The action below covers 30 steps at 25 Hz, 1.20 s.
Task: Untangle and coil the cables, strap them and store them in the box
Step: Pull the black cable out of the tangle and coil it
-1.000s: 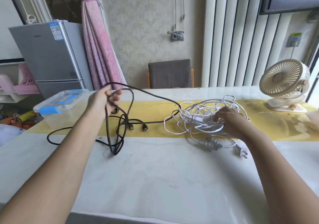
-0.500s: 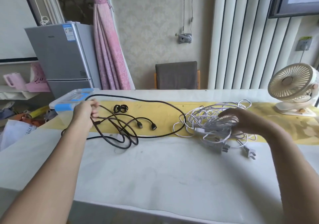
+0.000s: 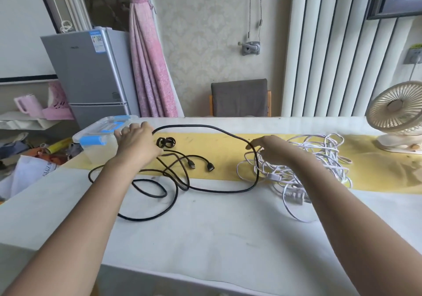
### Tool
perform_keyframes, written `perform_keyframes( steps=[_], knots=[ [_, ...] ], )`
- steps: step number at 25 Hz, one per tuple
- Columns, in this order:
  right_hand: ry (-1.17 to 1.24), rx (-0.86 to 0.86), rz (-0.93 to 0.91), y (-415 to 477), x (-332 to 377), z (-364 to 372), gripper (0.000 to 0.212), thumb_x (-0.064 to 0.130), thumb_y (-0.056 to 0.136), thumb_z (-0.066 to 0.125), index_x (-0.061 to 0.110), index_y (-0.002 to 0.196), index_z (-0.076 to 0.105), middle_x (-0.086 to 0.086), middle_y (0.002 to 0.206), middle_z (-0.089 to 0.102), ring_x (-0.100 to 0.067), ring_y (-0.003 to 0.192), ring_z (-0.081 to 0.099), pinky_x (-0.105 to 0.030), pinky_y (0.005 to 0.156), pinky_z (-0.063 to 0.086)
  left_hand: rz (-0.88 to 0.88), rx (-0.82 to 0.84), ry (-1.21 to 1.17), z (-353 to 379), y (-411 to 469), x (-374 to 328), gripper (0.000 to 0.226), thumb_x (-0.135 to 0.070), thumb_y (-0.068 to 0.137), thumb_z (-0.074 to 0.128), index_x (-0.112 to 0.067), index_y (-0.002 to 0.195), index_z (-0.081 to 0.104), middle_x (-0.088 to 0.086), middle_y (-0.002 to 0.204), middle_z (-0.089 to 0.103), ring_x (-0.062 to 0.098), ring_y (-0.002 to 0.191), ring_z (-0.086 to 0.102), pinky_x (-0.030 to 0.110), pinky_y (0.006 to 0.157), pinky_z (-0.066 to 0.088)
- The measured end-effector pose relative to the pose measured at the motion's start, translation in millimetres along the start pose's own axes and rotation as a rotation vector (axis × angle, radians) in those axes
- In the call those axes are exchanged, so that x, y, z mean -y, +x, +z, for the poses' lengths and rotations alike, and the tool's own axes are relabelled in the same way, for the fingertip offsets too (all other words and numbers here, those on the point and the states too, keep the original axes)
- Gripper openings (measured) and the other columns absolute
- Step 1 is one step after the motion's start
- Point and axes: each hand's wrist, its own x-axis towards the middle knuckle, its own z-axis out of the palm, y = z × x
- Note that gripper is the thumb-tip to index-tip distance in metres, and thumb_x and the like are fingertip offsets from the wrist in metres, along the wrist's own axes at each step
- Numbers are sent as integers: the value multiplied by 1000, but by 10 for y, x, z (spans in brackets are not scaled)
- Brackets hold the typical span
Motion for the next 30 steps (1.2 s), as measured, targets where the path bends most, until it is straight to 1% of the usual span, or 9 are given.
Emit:
perform_keyframes(
  steps=[2, 4, 7, 13, 19, 24, 26, 28, 30],
  knots=[
    [-15, 49, -26, 42, -7, 104, 42, -1, 88, 46, 23, 117, 66, -8, 111, 67, -23, 90, 59, -22, 68, 40, 134, -62, -198, -99, -123, -91, 54, -24, 74, 76, -17, 122, 53, 8, 124, 58, 26, 115, 52, 35, 97, 34],
    [29, 48, -24, 63, -79, 55, 26, 9, 86, 62, 19, 109, 71, -7, 100, 71, -20, 85, 63, -22, 65, 43, 215, 120, -632, -203, -229, -183, 37, -20, 72, 81, -21, 104, 62, 1, 96, 69, 14, 81, 64, 27, 77, 46],
    [170, 22, -21, -49, -323, -260, 18, 17, 76, 76, 20, 94, 77, 0, 78, 72, -5, 65, 57, -11, 57, 41, 358, 437, -984, -259, -371, -298, 27, -38, 71, 71, -17, 86, 69, -10, 51, 50, 3, 43, 37, 14, 44, 29],
    [790, -133, 27, -199, -532, -503, 4, 16, 79, 73, 13, 80, 77, 0, 65, 67, -5, 55, 50, -15, 56, 38, 590, 743, -1070, -147, -375, -241, 51, -60, 70, 68, -17, 96, 76, -5, 51, 30, 7, 47, 24, 11, 43, 25],
    [1254, -369, 64, 79, -207, -381, 5, 14, 89, 62, 14, 87, 67, 3, 77, 73, 0, 49, 49, -12, 43, 33, 679, 953, -942, 129, -583, -680, 17, -28, 92, 60, -21, 98, 74, -8, 56, 45, 13, 54, 31, 20, 47, 22],
    [748, -437, 299, 39, -545, -469, 10, 10, 88, 61, 11, 90, 70, 4, 66, 71, -11, 59, 58, -22, 52, 41, 461, 899, -1524, -111, -327, -340, 23, -36, 75, 75, -16, 86, 71, -9, 54, 34, 3, 45, 24, 15, 42, 16],
    [436, -324, 391, 8, -633, -512, 18, 13, 89, 59, 6, 101, 71, -14, 90, 72, -26, 79, 61, -28, 66, 42, 493, 786, -1704, -276, -217, -124, 32, -35, 71, 79, -18, 96, 71, -7, 58, 42, 2, 46, 31, 15, 43, 18],
    [547, -309, 326, -53, -450, -574, 34, 38, 89, 58, 9, 104, 69, -17, 110, 67, -25, 91, 59, -30, 77, 41, 572, 688, -1732, -470, -138, -27, 32, -32, 71, 78, -19, 100, 72, -7, 64, 49, 1, 50, 37, 13, 45, 23],
    [991, -119, 11, -122, -108, -626, 67, 75, 69, 57, 22, 108, 67, -4, 115, 68, -14, 104, 62, -30, 92, 44, 610, 622, -1677, -629, -61, -33, 31, -31, 72, 75, -19, 101, 72, -7, 69, 53, 2, 55, 40, 13, 48, 25]
  ],
)
